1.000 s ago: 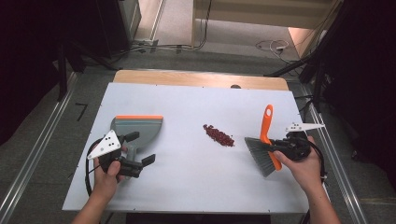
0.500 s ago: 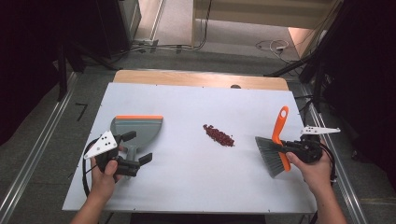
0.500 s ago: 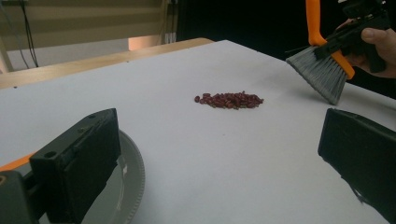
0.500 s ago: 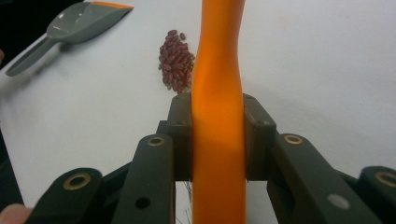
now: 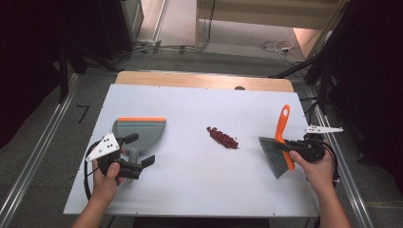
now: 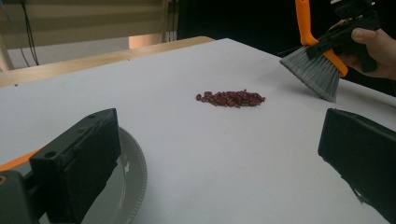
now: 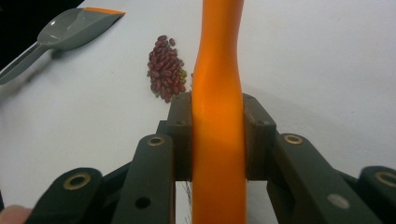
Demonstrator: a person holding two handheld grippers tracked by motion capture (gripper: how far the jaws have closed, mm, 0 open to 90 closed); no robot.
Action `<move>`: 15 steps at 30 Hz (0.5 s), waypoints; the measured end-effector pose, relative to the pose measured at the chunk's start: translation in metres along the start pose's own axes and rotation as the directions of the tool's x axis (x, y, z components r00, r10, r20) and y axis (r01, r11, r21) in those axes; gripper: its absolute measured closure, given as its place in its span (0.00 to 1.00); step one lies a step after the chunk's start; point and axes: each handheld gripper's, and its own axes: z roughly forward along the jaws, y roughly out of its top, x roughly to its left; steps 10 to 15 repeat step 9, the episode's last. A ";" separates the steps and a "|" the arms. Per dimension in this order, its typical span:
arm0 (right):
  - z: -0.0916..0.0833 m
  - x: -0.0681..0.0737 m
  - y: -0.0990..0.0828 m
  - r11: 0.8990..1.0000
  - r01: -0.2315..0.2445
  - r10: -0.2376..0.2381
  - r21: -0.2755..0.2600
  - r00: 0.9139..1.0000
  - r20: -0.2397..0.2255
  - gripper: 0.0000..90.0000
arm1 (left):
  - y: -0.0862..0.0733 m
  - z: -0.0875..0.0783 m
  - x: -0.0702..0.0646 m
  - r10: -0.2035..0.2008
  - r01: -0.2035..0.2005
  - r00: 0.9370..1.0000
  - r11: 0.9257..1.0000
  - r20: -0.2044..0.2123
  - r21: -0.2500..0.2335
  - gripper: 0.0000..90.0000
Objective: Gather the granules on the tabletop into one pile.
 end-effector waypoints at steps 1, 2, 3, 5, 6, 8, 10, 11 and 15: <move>0.000 0.000 0.000 1.000 0.000 0.000 0.000 1.000 -0.001 0.76 | 0.000 0.000 0.000 0.002 -0.002 1.000 1.000 0.001 0.001 0.00; 0.000 0.000 0.000 1.000 -0.001 0.001 -0.001 1.000 0.000 0.76 | 0.000 0.000 0.000 0.003 -0.003 1.000 1.000 0.002 0.001 0.00; 0.000 0.000 0.000 1.000 -0.004 0.004 -0.002 1.000 0.001 0.76 | 0.000 0.000 0.000 0.004 -0.004 1.000 1.000 0.003 0.002 0.00; 0.000 -0.001 0.000 1.000 -0.008 0.008 -0.002 1.000 0.001 0.76 | 0.000 0.000 0.000 0.002 -0.002 1.000 1.000 0.003 0.000 0.00; 0.000 -0.001 0.000 1.000 -0.010 0.010 -0.001 1.000 0.001 0.76 | 0.000 0.000 0.000 0.001 -0.001 1.000 1.000 0.003 -0.001 0.00; 0.001 -0.002 0.000 1.000 -0.015 0.015 0.001 1.000 -0.002 0.76 | 0.000 0.001 0.000 0.001 -0.001 1.000 1.000 0.004 -0.001 0.00; 0.001 -0.003 0.000 1.000 -0.018 0.018 0.005 1.000 -0.013 0.76 | 0.000 0.001 0.000 0.001 -0.001 1.000 1.000 0.004 0.001 0.00; 0.001 -0.003 0.000 1.000 -0.018 0.018 0.005 1.000 -0.013 0.76 | 0.000 0.001 0.000 0.001 -0.001 1.000 1.000 0.004 0.001 0.00; 0.001 -0.003 0.000 1.000 -0.018 0.018 0.005 1.000 -0.013 0.76 | 0.000 0.001 0.000 0.001 -0.001 1.000 1.000 0.004 0.001 0.00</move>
